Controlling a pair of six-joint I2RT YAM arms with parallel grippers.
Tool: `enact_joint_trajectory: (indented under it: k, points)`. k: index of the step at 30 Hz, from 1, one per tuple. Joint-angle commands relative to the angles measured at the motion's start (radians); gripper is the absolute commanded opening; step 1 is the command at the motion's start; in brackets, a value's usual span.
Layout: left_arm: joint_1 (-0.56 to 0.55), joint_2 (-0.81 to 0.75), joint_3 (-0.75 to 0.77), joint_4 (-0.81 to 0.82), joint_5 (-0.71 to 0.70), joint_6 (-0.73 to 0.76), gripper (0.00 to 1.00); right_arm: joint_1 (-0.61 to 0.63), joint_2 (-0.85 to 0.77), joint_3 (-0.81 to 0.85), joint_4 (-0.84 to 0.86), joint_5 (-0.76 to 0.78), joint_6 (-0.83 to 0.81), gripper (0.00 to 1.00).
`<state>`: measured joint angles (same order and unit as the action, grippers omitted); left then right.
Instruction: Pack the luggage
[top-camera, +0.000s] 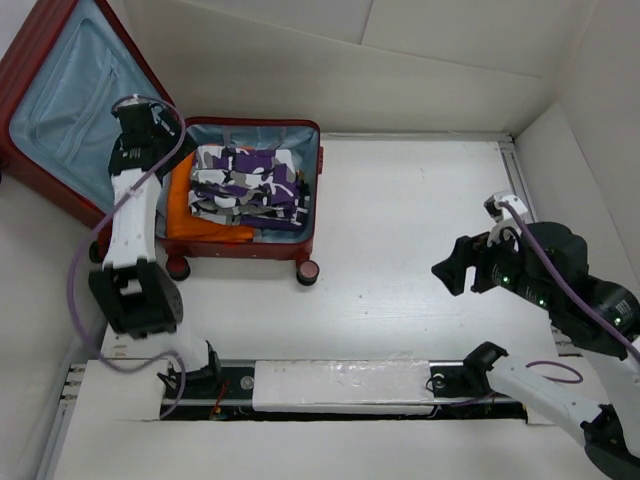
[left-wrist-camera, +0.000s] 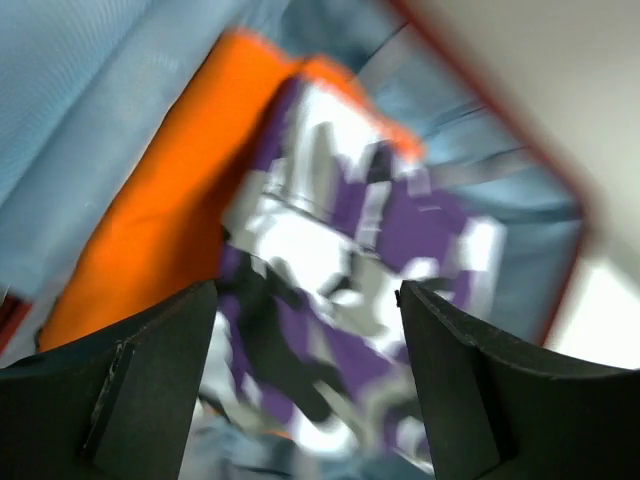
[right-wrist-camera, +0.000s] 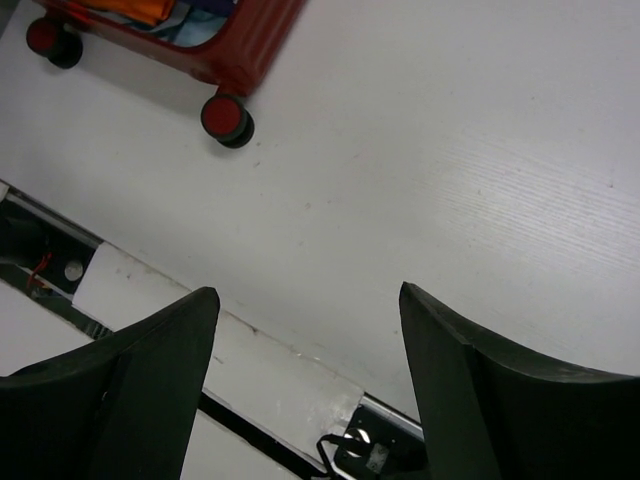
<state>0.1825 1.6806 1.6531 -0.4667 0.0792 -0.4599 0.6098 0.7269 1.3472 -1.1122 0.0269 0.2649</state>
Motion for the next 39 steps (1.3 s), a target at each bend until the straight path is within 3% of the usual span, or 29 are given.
enact_joint_trajectory:
  k: [1, 3, 5, 6, 7, 9, 11, 13, 16, 17, 18, 21, 23, 25, 27, 29, 33, 39]
  points:
    - [-0.020, -0.321, -0.062, 0.080, -0.108, -0.127, 0.70, -0.004, -0.013, -0.051, 0.113, -0.076, -0.006, 0.78]
    - [-0.020, -0.464, -0.111, 0.050, -0.221, -0.195, 0.70, -0.004, -0.023, -0.089, 0.143, -0.119, -0.016, 0.73]
    - [-0.020, -0.540, -0.151, 0.019, -0.353, -0.215, 0.70, -0.004, -0.034, -0.111, 0.169, -0.142, -0.041, 0.58]
    - [-0.020, -0.571, -0.151, -0.053, -0.393, -0.227, 0.70, -0.004, -0.046, -0.123, 0.169, -0.157, -0.041, 0.49]
    - [0.009, -0.620, -0.151, -0.090, -0.422, -0.227, 0.71, -0.004, -0.046, -0.152, 0.185, -0.197, -0.053, 0.32]
    - [0.026, -0.650, -0.151, -0.210, -0.551, -0.227, 0.71, -0.004, -0.081, -0.184, 0.225, -0.248, -0.064, 0.14]
    - [0.026, -0.650, -0.104, -0.295, -0.671, -0.227, 0.74, -0.004, -0.112, -0.239, 0.279, -0.324, -0.064, 0.05]
    - [0.026, -0.650, -0.073, -0.386, -0.812, -0.218, 0.79, -0.004, -0.124, -0.266, 0.305, -0.375, -0.064, 0.05]
    - [0.026, -0.558, 0.032, -0.490, -0.890, -0.198, 0.81, -0.004, -0.135, -0.296, 0.336, -0.468, -0.064, 0.23]
    - [0.047, -0.491, 0.060, -0.503, -0.891, -0.178, 0.82, 0.005, -0.135, -0.307, 0.336, -0.501, -0.078, 0.37]
    - [0.048, -0.448, 0.120, -0.515, -0.903, -0.160, 0.83, 0.005, -0.135, -0.307, 0.336, -0.516, -0.078, 0.63]
    - [0.048, -0.250, 0.331, -0.656, -0.931, -0.180, 0.83, 0.005, -0.126, -0.297, 0.286, -0.527, -0.131, 0.76]
    - [0.084, -0.199, 0.488, -0.656, -0.850, -0.131, 0.87, 0.005, -0.126, -0.296, 0.276, -0.518, -0.131, 0.79]
    - [0.275, -0.214, 0.446, -0.656, -0.709, -0.152, 0.91, 0.015, -0.135, -0.284, 0.252, -0.505, -0.131, 0.80]
    - [0.391, -0.246, 0.384, -0.647, -0.602, -0.164, 0.91, 0.015, -0.135, -0.273, 0.252, -0.496, -0.131, 0.80]
    - [0.379, -0.256, 0.381, -0.622, -0.602, -0.140, 0.91, 0.015, -0.147, -0.273, 0.252, -0.496, -0.131, 0.80]
    - [0.269, -0.159, 0.542, -0.661, -0.703, -0.126, 0.90, 0.015, -0.133, -0.283, 0.243, -0.487, -0.141, 0.80]
    - [0.268, -0.102, 0.586, -0.661, -0.703, -0.126, 0.83, 0.015, -0.113, -0.270, 0.242, -0.476, -0.141, 0.80]
